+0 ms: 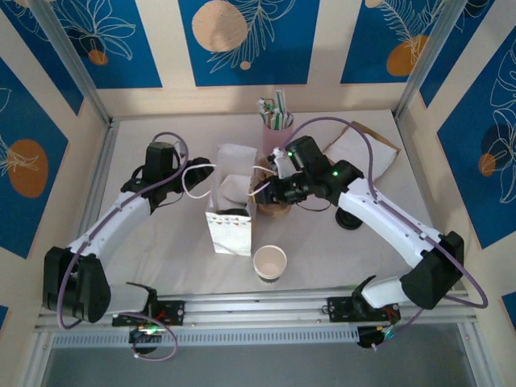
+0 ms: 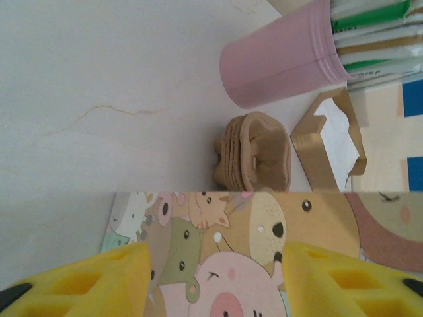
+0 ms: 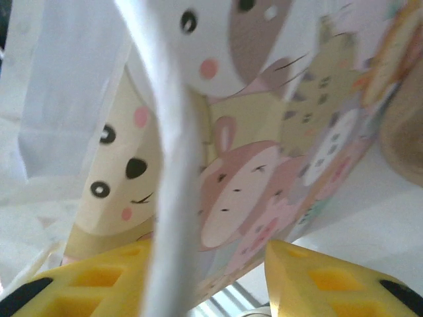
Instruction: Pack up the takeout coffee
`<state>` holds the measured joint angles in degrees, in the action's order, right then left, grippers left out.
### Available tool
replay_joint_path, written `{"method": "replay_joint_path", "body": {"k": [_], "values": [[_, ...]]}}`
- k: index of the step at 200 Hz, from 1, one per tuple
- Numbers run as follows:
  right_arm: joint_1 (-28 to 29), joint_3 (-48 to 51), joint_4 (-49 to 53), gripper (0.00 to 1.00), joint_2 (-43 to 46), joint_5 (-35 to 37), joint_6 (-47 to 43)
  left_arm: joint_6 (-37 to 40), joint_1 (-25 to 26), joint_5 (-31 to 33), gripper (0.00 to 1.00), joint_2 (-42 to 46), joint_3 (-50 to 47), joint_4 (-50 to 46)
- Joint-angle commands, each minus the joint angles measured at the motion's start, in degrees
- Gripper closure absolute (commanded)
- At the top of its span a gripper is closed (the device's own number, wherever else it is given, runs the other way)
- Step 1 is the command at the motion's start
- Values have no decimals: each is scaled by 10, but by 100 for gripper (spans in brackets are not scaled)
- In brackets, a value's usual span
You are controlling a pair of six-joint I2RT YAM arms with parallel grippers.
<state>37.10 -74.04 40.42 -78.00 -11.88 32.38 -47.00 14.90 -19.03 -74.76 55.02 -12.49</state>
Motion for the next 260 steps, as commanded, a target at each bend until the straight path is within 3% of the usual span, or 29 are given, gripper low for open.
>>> {"method": "replay_joint_path", "body": {"k": [1, 64, 115, 141, 170, 219, 260], "values": [[-22, 16, 27, 52, 50, 51, 5, 21, -18, 11, 41, 38, 11, -32], [-132, 52, 44, 48, 159, 58, -18, 49, -52, 47, 32, 122, 13, -118], [-201, 73, 38, 46, 189, -4, -36, 64, -66, 66, 25, 181, 6, -173], [-199, 83, 25, 46, 173, -32, -29, 56, -65, 53, 25, 190, -7, -170], [-198, 91, 51, 46, 159, 14, -29, 49, -65, 36, 25, 191, -14, -161], [-200, 110, 88, 32, 165, 34, -39, 43, -65, 7, 24, 180, -10, -145], [-200, 85, 139, 30, 186, 51, -44, 36, -55, -17, 25, 167, -10, -123]]}}
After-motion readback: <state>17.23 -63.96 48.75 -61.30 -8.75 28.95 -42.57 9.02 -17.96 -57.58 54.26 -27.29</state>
